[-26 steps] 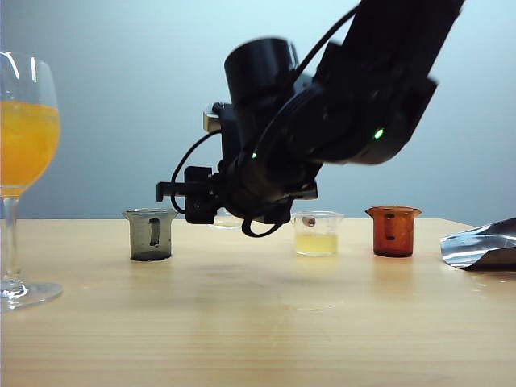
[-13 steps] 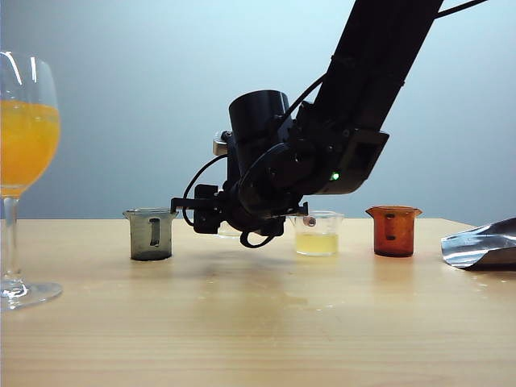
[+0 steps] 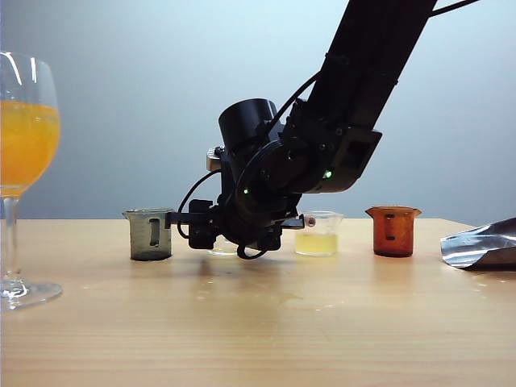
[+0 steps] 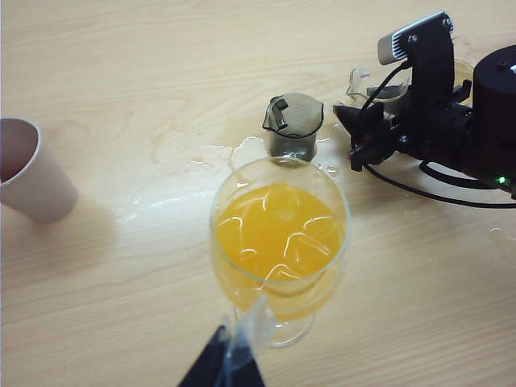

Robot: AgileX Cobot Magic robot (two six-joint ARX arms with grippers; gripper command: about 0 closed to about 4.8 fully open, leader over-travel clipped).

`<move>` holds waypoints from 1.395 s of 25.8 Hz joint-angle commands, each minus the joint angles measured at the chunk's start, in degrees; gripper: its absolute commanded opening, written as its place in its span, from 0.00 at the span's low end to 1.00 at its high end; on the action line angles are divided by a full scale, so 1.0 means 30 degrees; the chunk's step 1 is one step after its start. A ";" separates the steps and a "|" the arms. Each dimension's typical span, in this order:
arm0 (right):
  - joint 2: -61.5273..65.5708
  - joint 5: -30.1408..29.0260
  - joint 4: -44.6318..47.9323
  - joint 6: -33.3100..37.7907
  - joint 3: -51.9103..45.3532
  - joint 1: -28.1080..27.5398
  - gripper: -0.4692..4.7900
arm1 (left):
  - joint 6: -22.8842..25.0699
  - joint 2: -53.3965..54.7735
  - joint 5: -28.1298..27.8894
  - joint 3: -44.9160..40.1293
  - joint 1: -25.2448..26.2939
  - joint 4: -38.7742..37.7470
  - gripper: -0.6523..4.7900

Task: Pick up the second measuring cup from the left, pour the orange juice inside into the goblet, and finally put the measuring cup back in its original place.

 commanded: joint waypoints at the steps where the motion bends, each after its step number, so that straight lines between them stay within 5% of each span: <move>1: 0.0058 -0.0044 0.0080 0.0211 -0.0044 0.0029 0.64 | 0.0007 -0.0022 0.0029 0.0073 -0.0007 0.0262 0.11; 3: -0.0095 -0.0036 0.0233 0.0233 -0.0044 0.0036 1.00 | 0.0007 -0.0022 0.0029 0.0073 -0.0007 0.0262 0.11; 16: -0.1173 0.0007 -0.2171 0.0189 -0.0066 0.0605 1.00 | 0.0007 -0.0022 0.0022 0.0073 0.0000 0.0262 0.11; 36: -0.1443 0.0954 -0.1457 -0.0437 -0.0066 0.0197 1.00 | 0.0007 -0.0022 0.0029 0.0073 0.0000 0.0270 0.11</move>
